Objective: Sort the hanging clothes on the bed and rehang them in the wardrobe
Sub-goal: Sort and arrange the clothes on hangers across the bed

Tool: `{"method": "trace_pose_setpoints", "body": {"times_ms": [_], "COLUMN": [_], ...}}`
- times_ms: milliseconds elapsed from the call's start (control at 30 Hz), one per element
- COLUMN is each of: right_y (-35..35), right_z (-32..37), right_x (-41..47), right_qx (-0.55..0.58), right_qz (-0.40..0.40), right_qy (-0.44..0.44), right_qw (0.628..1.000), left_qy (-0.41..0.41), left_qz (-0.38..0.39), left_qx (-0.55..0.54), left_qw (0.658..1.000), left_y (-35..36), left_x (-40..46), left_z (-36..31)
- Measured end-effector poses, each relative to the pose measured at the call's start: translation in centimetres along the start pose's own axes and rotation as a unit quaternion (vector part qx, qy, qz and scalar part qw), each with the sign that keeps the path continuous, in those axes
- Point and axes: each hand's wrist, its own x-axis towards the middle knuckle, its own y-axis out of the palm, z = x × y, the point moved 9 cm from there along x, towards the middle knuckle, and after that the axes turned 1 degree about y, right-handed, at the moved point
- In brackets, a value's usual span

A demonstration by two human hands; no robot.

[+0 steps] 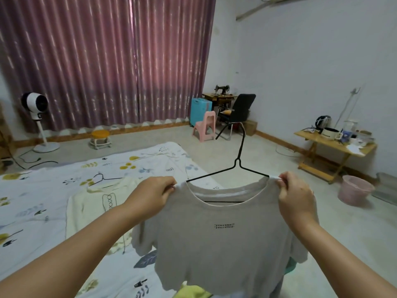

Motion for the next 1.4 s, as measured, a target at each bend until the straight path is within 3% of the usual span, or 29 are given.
{"method": "trace_pose_setpoints", "body": {"times_ms": [533,1000,1200,1400], "right_y": [11.7,32.5,42.9,54.1], "right_z": [-9.1,-8.5,-8.6,-8.1], "right_x": [19.6,28.1,29.1,30.5], "right_qx": [0.062,0.072,0.071,0.057], "right_qz": [0.063,0.135,0.203,0.269], "right_qy": [-0.078,-0.067,-0.041,-0.047], "right_qw": [0.993,0.986,0.976,0.96], "left_qy": [-0.109,-0.177,-0.22,-0.271], "left_qz": [-0.071,-0.042,-0.003,-0.02], "left_qx": [0.037,0.041,0.034,0.053], "left_qw": [0.991,0.982,0.975,0.961], "left_y": [7.7,14.0,18.2,22.4], "left_x": [15.4,26.7,29.9,32.7], "left_z": [-1.8,13.4,21.1,29.2]}}
